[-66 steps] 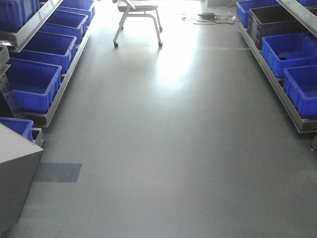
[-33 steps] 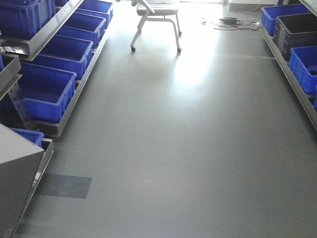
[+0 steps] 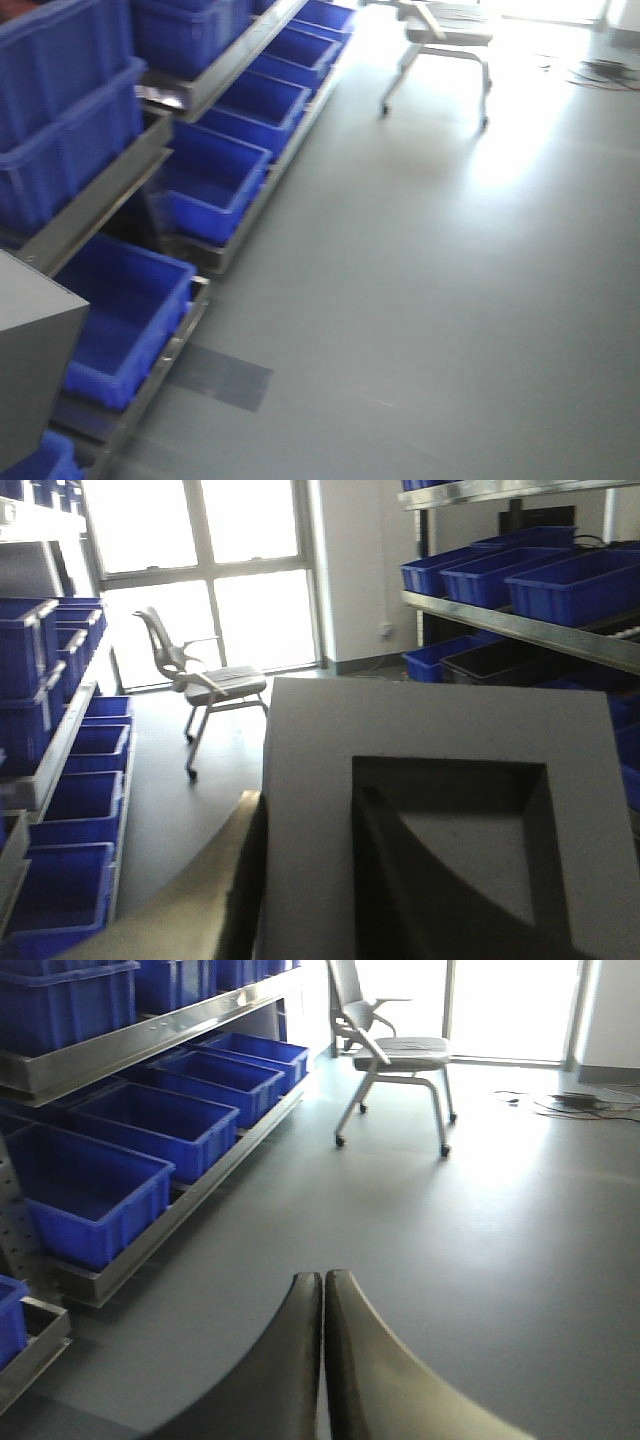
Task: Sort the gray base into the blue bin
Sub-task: 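Turn the base toward the shelf and stop before the empty blue bins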
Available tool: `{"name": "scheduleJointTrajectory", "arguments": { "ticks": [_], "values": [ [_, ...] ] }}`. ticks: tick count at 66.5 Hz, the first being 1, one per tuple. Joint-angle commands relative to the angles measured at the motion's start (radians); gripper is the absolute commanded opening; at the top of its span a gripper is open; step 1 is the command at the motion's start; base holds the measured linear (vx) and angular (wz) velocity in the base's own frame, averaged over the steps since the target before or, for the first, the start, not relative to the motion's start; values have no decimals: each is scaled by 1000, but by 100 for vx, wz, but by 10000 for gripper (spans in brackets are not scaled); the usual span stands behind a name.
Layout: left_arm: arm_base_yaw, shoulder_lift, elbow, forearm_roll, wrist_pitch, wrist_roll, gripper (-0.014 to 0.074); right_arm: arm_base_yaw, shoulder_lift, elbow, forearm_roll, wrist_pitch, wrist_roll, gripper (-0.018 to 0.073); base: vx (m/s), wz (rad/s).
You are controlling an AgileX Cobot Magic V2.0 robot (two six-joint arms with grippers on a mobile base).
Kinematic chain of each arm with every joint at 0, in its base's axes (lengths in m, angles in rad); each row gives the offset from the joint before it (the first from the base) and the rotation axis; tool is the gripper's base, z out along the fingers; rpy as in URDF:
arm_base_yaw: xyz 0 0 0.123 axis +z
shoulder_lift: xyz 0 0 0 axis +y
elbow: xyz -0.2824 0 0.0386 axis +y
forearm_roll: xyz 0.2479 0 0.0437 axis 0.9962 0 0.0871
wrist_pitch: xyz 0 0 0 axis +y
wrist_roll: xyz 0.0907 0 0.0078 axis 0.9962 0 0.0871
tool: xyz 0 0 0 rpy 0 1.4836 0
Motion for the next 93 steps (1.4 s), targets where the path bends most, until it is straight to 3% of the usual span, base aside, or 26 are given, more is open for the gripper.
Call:
{"name": "scheduleJointTrajectory", "arguments": {
  "ticks": [1, 93],
  "values": [
    [-4, 11, -30, -6, -113, -6, 20, -3, 18, 2, -5, -73, -12, -5, 18, 71],
    [-4, 11, -30, -6, -113, -6, 20, -3, 18, 2, -5, -73, -12, -5, 17, 72]
  ]
}}
